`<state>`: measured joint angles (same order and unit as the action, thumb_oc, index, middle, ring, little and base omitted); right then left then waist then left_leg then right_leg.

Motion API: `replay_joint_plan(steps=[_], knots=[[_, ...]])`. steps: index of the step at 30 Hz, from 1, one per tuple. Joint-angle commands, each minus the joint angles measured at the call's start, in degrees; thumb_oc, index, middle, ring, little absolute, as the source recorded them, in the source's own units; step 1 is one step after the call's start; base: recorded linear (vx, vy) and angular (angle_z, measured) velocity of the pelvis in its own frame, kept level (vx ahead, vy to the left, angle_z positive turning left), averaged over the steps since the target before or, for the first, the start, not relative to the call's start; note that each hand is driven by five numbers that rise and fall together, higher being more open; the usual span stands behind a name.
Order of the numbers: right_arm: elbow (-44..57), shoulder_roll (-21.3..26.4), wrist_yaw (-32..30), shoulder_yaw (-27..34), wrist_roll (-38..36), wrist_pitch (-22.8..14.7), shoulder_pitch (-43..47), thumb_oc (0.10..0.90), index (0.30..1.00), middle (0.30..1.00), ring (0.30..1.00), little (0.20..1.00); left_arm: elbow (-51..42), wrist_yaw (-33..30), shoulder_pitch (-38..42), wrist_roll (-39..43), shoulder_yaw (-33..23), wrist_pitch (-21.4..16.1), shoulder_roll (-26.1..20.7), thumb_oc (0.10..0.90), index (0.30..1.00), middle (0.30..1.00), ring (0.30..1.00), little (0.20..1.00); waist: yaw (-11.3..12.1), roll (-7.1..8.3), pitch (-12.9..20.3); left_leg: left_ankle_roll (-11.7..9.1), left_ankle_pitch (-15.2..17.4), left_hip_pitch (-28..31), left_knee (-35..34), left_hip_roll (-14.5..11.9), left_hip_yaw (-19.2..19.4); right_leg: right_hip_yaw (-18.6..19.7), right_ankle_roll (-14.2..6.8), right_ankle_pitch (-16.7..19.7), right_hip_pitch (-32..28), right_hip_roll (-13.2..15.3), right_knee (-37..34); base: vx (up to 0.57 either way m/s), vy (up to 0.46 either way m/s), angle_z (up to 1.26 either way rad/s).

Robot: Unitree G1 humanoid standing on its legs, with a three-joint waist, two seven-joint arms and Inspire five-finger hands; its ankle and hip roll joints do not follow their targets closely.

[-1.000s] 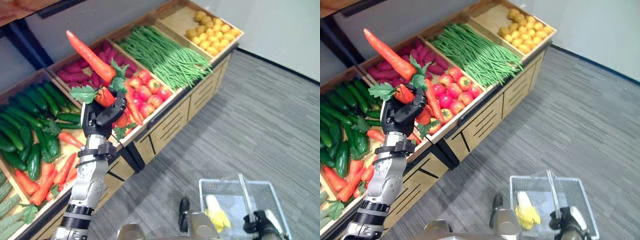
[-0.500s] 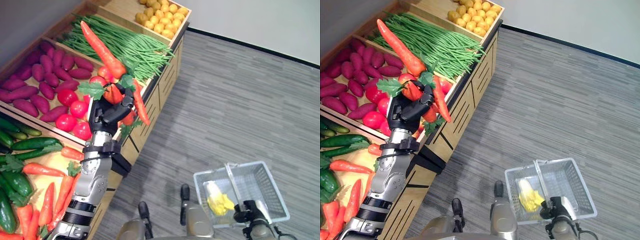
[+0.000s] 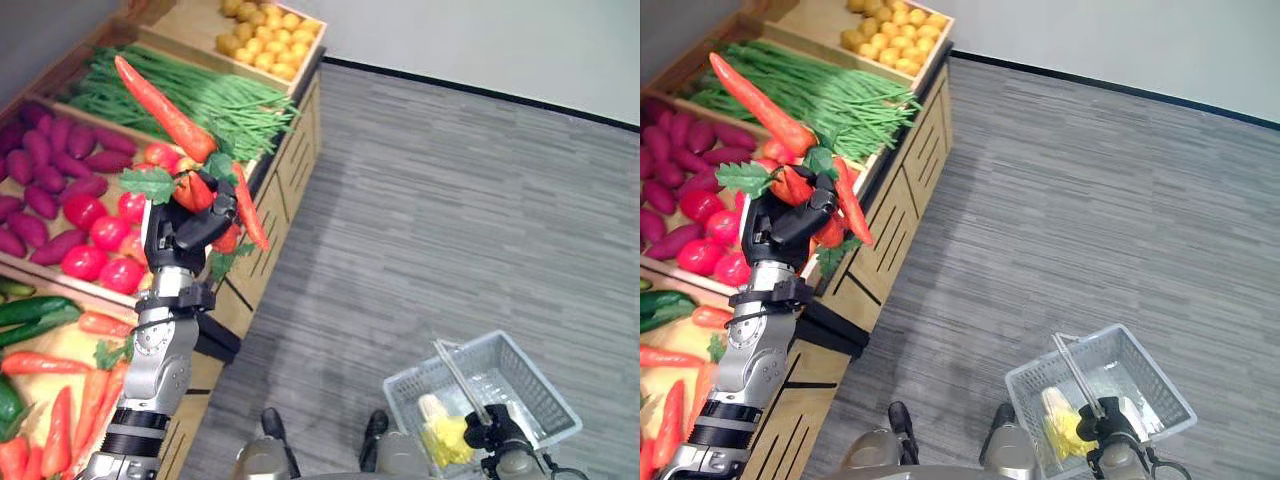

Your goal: Get the vegetables into the basket

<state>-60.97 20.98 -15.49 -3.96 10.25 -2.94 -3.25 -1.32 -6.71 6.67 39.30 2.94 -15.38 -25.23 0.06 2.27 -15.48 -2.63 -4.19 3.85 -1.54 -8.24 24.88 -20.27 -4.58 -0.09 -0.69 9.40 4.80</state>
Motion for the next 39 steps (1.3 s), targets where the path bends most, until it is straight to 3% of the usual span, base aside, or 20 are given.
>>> replay_joint_plan(steps=[1,3,6,7,8,9,10,11,13,18,22,30,35,39], knots=[[0.8,3.9,-2.7,-0.7,-0.9,-2.7,1.1,0.4,0.3,0.3,0.3,0.3,-7.4,2.0,4.9,-1.2,-1.1,-5.4,-0.5,0.4,0.3,0.3,0.3,0.3,-0.1,1.68,3.7,-2.3,2.7,-0.9,1.4,-0.2,-2.1,0.4,-4.5,-3.3,-4.1,2.5,0.0,-0.03,-0.236,-0.26],[2.1,4.9,-2.9,-0.4,-0.7,-2.9,0.2,0.4,0.3,0.3,0.3,0.3,-7.4,2.4,4.8,-1.2,-0.9,-5.1,0.0,0.4,0.3,0.3,0.3,0.3,-1.0,1.09,3.3,-3.8,1.5,-1.1,2.9,-2.2,-2.1,0.6,-3.5,-4.0,-5.3,0.4,-1.8,-0.06,-0.297,-0.2],[3.3,5.8,-2.8,-0.3,-0.6,-3.2,-0.5,0.4,0.3,0.3,0.3,0.3,-7.4,2.9,4.5,-1.1,-0.7,-4.9,0.4,0.4,0.3,0.3,0.3,0.3,-1.3,0.76,2.9,-4.6,1.3,-1.5,4.5,-3.1,-2.7,0.8,-2.8,-4.1,-6.2,-0.6,-3.0,-0.04,-0.148,-0.16],[3.5,7.2,-2.9,-0.7,-0.5,-3.4,0.4,0.4,0.3,0.3,0.3,0.3,-7.5,3.2,4.3,-1.2,-0.6,-5.0,0.9,0.4,0.3,0.3,0.3,0.3,-0.6,0.7,2.0,-5.3,2.2,-2.5,8.4,-2.7,-8.3,2.9,-2.1,-4.2,-6.3,-1.3,-3.6,-0.04,-0.097,-0.2],[3.3,7.4,-2.9,-0.8,-0.5,-3.5,0.7,0.4,0.3,0.3,0.3,0.3,-7.5,3.3,4.2,-1.2,-0.7,-5.0,1.1,0.4,0.3,0.3,0.3,0.3,-0.4,0.65,1.9,-5.4,2.5,-3.0,8.7,-2.2,-10.9,3.6,-2.0,-4.0,-6.0,-1.3,-3.8,-0.04,-0.097,-0.16],[3.3,7.4,-2.9,-0.8,-0.5,-3.5,0.7,0.4,0.3,0.3,0.3,0.3,-7.5,3.3,4.2,-1.2,-0.7,-5.0,1.1,0.4,0.3,0.3,0.3,0.3,-0.4,0.65,1.9,-5.4,2.4,-3.0,8.7,-2.2,-10.9,3.6,-2.0,-3.9,-5.9,-1.3,-3.8,-0.02,-0.012,-0.69],[3.5,8.2,-2.9,-1.0,-0.4,-3.6,1.4,0.4,0.3,0.3,0.3,0.3,-7.7,3.2,3.6,-1.5,-0.6,-5.0,1.1,0.4,0.3,0.3,0.3,0.3,0.6,0.52,1.6,-5.4,3.0,-3.2,8.5,-0.9,-16.8,5.2,-2.1,-3.8,-5.6,-1.3,-3.9,0.0,-0.015,-0.86],[2.9,8.6,-2.9,-0.9,-0.7,-3.5,1.9,0.4,0.3,0.3,0.3,0.3,-7.8,3.1,3.3,-1.6,-0.9,-5.0,1.2,0.4,0.3,0.3,0.3,0.3,1.3,0.45,1.6,-5.4,3.6,-3.6,7.3,-0.4,-20.3,6.6,-2.3,-3.5,-5.1,-1.2,-3.6,0.01,-0.016,-0.71],[4.1,9.9,-2.5,-0.9,-0.5,-3.9,1.0,0.4,0.3,0.3,0.3,0.3,-8.0,2.9,3.1,-1.1,-1.2,-5.6,0.8,0.4,0.3,0.3,0.3,0.3,1.2,-0.05,2.1,-5.5,2.5,-4.3,4.4,-0.9,-22.7,7.9,-2.6,-3.2,-4.7,-0.9,-3.5,0.05,0.036,-0.4],[1.0,11.8,-2.0,-0.6,0.0,-3.3,1.8,0.4,0.3,0.3,0.3,0.3,-8.8,4.4,3.5,-0.2,0.8,-5.1,0.5,0.4,0.3,0.3,0.3,0.3,0.1,-0.85,3.4,-4.2,2.7,-1.3,0.2,-0.1,-20.5,7.7,-3.3,-3.0,-4.9,-0.1,-2.8,0.05,0.119,-0.15],[-0.2,14.1,-1.8,-1.0,1.2,-2.6,4.5,0.4,0.3,0.3,0.3,0.3,-10.0,5.5,3.6,-0.1,2.5,-4.9,-1.7,0.4,0.3,0.3,0.3,0.3,0.3,0.21,4.1,-3.1,3.5,0.8,-1.7,1.3,-17.5,9.7,-4.6,-1.0,-4.2,1.3,-3.6,0.03,0.134,-0.21],[0.0,20.1,-1.6,-2.5,1.9,-3.0,10.3,0.4,0.3,0.3,0.3,0.3,-12.7,9.0,4.2,-2.5,7.1,-4.0,-6.3,0.4,0.3,0.3,0.3,0.3,1.3,0.73,5.3,-2.6,4.1,2.1,-3.1,2.2,-16.3,10.1,-5.8,1.2,-4.4,2.3,-6.5,0.01,0.05,-0.15],[5.4,22.8,-1.3,-4.9,2.6,-4.2,13.7,0.4,0.3,0.3,0.3,0.3,-14.7,10.8,5.6,-5.3,9.9,-4.1,-9.6,0.4,0.3,0.3,0.3,0.3,1.3,0.62,5.7,-3.0,4.2,2.7,-3.5,2.0,-15.8,10.0,-5.9,1.7,-5.2,2.1,-8.1,0.0,0.0,0.0],[14.9,25.4,-1.0,-9.6,3.7,-6.0,18.9,0.4,0.3,0.3,0.3,0.3,-15.8,10.3,10.5,-12.0,14.0,-5.6,-13.5,0.4,0.3,0.3,0.3,0.3,0.9,0.32,5.9,-3.5,4.1,3.1,-3.5,1.3,-15.7,9.6,-5.7,1.9,-6.2,1.5,-9.4,0.0,-0.017,-0.02]])
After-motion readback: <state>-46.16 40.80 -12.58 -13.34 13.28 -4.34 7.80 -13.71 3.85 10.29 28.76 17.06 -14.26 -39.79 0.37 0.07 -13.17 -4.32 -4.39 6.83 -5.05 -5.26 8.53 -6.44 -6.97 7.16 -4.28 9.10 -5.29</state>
